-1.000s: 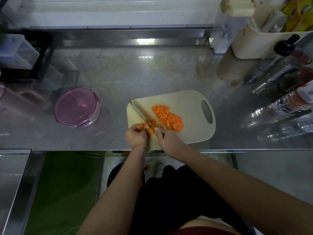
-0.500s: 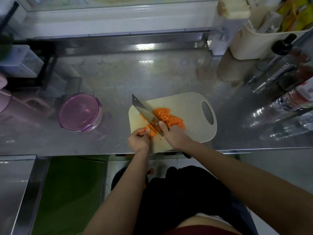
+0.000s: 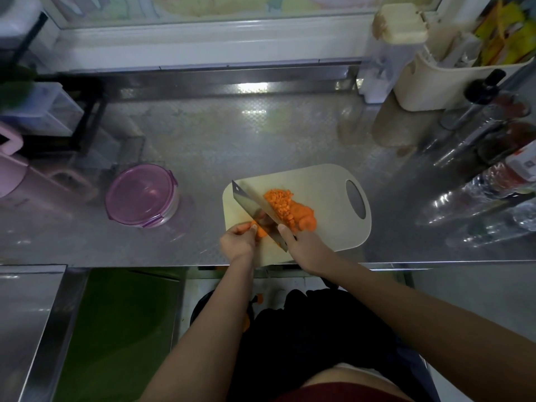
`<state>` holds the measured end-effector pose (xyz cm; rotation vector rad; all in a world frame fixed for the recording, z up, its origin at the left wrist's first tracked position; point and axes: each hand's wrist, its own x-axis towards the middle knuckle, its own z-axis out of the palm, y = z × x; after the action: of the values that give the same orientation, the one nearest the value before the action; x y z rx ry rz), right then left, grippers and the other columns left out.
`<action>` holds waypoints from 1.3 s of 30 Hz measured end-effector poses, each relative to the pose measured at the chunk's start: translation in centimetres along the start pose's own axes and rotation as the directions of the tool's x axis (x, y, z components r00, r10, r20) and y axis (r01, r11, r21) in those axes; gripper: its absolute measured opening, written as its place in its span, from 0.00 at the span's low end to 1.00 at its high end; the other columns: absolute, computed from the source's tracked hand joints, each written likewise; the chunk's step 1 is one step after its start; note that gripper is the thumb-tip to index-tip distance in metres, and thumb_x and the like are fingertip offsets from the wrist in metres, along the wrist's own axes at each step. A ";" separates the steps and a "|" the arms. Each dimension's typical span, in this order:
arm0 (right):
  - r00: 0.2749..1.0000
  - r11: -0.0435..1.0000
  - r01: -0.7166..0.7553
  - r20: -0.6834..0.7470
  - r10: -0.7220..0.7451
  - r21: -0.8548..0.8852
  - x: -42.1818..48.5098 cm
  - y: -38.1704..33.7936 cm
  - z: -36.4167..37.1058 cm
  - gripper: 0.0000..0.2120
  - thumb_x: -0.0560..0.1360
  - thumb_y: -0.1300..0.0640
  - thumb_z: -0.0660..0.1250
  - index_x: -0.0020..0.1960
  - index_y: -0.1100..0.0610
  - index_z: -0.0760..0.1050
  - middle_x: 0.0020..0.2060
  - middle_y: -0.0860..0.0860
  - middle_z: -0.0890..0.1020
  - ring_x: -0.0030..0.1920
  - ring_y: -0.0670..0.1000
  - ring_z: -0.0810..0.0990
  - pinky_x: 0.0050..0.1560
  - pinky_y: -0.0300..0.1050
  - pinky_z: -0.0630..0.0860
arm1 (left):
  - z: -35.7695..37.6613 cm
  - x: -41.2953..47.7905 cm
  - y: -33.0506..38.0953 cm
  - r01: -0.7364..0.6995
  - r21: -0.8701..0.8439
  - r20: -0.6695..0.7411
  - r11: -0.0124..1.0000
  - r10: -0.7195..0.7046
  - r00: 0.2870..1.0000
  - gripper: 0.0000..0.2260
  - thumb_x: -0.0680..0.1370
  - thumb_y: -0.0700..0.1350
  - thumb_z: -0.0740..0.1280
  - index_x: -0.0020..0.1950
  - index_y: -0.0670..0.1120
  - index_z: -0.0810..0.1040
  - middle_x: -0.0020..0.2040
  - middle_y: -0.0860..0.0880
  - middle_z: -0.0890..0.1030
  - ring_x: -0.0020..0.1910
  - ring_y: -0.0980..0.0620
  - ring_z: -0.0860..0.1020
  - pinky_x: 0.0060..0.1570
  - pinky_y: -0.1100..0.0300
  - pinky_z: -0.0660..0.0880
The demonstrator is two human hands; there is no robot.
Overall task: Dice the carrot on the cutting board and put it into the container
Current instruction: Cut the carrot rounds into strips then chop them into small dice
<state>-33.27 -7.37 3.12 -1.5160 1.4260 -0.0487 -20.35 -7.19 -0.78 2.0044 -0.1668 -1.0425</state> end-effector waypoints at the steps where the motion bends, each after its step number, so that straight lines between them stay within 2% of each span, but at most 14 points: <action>1: 1.000 1.000 0.009 -0.001 -0.009 -0.013 -0.1 0.1 0.0 0.25 0.81 0.42 0.46 0.35 0.55 0.69 0.36 0.53 0.74 0.43 0.53 0.72 0.47 0.41 0.64 | 0.0 0.0 0.1 0.007 -0.001 0.005 1.000 -0.007 1.000 0.10 0.73 0.37 0.71 0.33 0.47 0.76 0.37 0.46 0.80 0.40 0.46 0.79 0.50 0.51 0.79; 6: 0.998 0.997 0.057 -0.005 -0.057 -0.044 -1.7 -0.2 -0.8 0.22 0.83 0.47 0.46 0.36 0.56 0.66 0.33 0.49 0.68 0.44 0.51 0.68 0.47 0.38 0.60 | -0.1 0.2 0.1 -0.007 0.023 0.023 1.000 0.007 1.000 0.10 0.72 0.37 0.71 0.33 0.48 0.77 0.35 0.47 0.80 0.40 0.46 0.80 0.50 0.50 0.79; 10: 0.999 0.999 0.039 -0.004 -0.039 -0.030 -1.9 -0.7 -1.1 0.22 0.83 0.48 0.46 0.52 0.58 0.75 0.42 0.54 0.72 0.47 0.52 0.70 0.48 0.38 0.60 | -0.3 0.5 0.0 -0.041 0.079 0.045 0.996 0.037 0.998 0.08 0.72 0.39 0.72 0.35 0.48 0.78 0.37 0.46 0.82 0.41 0.46 0.81 0.51 0.51 0.79; 13: 0.999 0.999 0.031 -0.006 -0.031 -0.028 -1.0 -0.7 -0.2 0.20 0.82 0.47 0.47 0.46 0.56 0.72 0.45 0.60 0.75 0.52 0.56 0.75 0.48 0.40 0.63 | -0.5 0.7 0.1 -0.058 0.111 0.050 0.992 0.053 0.997 0.05 0.72 0.39 0.72 0.37 0.47 0.79 0.39 0.45 0.83 0.38 0.49 0.81 0.51 0.55 0.78; 15: 1.000 1.000 0.014 -0.021 -0.015 -0.022 0.3 -0.2 1.2 0.24 0.81 0.43 0.48 0.46 0.59 0.74 0.46 0.59 0.78 0.52 0.57 0.77 0.51 0.43 0.68 | -0.6 0.7 0.1 -0.077 0.125 0.046 0.989 0.071 0.996 0.03 0.72 0.40 0.72 0.39 0.46 0.80 0.42 0.44 0.84 0.38 0.50 0.80 0.51 0.58 0.77; 18: 0.992 0.998 0.065 -0.108 -0.062 0.027 1.4 0.3 2.8 0.23 0.80 0.43 0.52 0.65 0.55 0.73 0.56 0.58 0.80 0.59 0.58 0.76 0.61 0.46 0.71 | -0.6 0.8 0.0 -0.096 0.177 0.015 0.980 0.095 0.995 0.01 0.71 0.43 0.73 0.40 0.47 0.82 0.44 0.47 0.83 0.46 0.49 0.80 0.54 0.57 0.76; 20: 0.989 0.996 0.080 -0.127 -0.075 0.040 1.5 0.0 3.0 0.22 0.80 0.45 0.53 0.69 0.54 0.68 0.57 0.59 0.79 0.60 0.58 0.76 0.59 0.45 0.70 | -0.7 0.7 0.0 -0.099 0.203 0.006 0.974 0.100 0.995 0.02 0.71 0.43 0.73 0.43 0.46 0.83 0.46 0.48 0.83 0.49 0.49 0.79 0.55 0.58 0.75; 23: 0.985 0.995 0.093 -0.150 -0.088 0.029 1.9 0.0 3.2 0.22 0.80 0.44 0.52 0.66 0.56 0.71 0.56 0.59 0.80 0.59 0.58 0.77 0.56 0.45 0.71 | -0.7 0.8 0.1 -0.101 0.201 0.010 0.974 0.101 0.995 0.03 0.71 0.43 0.73 0.43 0.46 0.83 0.46 0.47 0.83 0.49 0.49 0.78 0.54 0.59 0.74; 25: 0.989 0.998 0.066 -0.138 -0.062 0.024 2.2 -0.2 3.2 0.24 0.80 0.42 0.51 0.52 0.60 0.76 0.49 0.61 0.81 0.53 0.59 0.79 0.48 0.44 0.70 | -0.8 0.6 0.1 -0.104 0.188 0.021 0.977 0.102 0.995 0.02 0.72 0.43 0.72 0.40 0.48 0.81 0.44 0.49 0.82 0.46 0.50 0.77 0.51 0.60 0.73; 27: 0.993 1.000 0.020 -0.117 -0.020 0.001 2.5 -0.4 3.1 0.27 0.80 0.41 0.49 0.41 0.62 0.74 0.43 0.63 0.81 0.48 0.59 0.79 0.45 0.45 0.70 | -0.8 0.6 -0.2 -0.124 0.182 0.046 0.975 0.118 0.992 0.04 0.73 0.43 0.71 0.38 0.49 0.80 0.41 0.50 0.81 0.44 0.51 0.77 0.48 0.61 0.72; 32: 0.996 1.000 -0.010 -0.091 0.009 -0.005 2.3 -0.6 2.4 0.30 0.80 0.40 0.49 0.44 0.64 0.76 0.40 0.62 0.80 0.48 0.60 0.79 0.46 0.46 0.71 | -0.9 0.4 -0.7 -0.135 0.187 0.053 0.973 0.127 0.990 0.04 0.73 0.46 0.72 0.42 0.45 0.81 0.41 0.50 0.80 0.42 0.52 0.75 0.48 0.59 0.72; 36: 0.996 0.998 -0.061 -0.065 0.063 0.027 2.5 -1.0 1.6 0.32 0.80 0.39 0.49 0.50 0.65 0.78 0.49 0.64 0.80 0.53 0.60 0.77 0.54 0.48 0.71 | -1.0 0.3 -0.7 -0.112 0.171 0.051 0.979 0.105 0.993 0.05 0.73 0.45 0.72 0.39 0.45 0.81 0.37 0.51 0.79 0.40 0.54 0.74 0.44 0.62 0.68; 37: 0.996 0.997 -0.067 -0.056 0.069 0.033 2.8 -1.0 1.5 0.32 0.79 0.38 0.48 0.49 0.64 0.78 0.49 0.63 0.80 0.52 0.59 0.77 0.55 0.48 0.71 | -0.9 0.3 -0.6 -0.103 0.162 0.049 0.981 0.096 0.994 0.05 0.73 0.44 0.72 0.38 0.45 0.80 0.35 0.52 0.79 0.39 0.54 0.74 0.44 0.63 0.67; 39: 0.995 0.995 -0.081 -0.052 0.084 0.052 3.2 -1.0 1.2 0.30 0.78 0.36 0.47 0.35 0.59 0.72 0.38 0.59 0.76 0.41 0.56 0.75 0.48 0.46 0.70 | -0.9 0.4 -0.6 -0.084 0.161 0.040 0.983 0.079 0.996 0.05 0.72 0.44 0.72 0.37 0.46 0.80 0.36 0.50 0.80 0.40 0.53 0.75 0.44 0.63 0.67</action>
<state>-30.83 -9.25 1.34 -1.4234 1.5185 -0.0743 -19.54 -6.47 -1.19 2.1077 -0.3598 -1.0393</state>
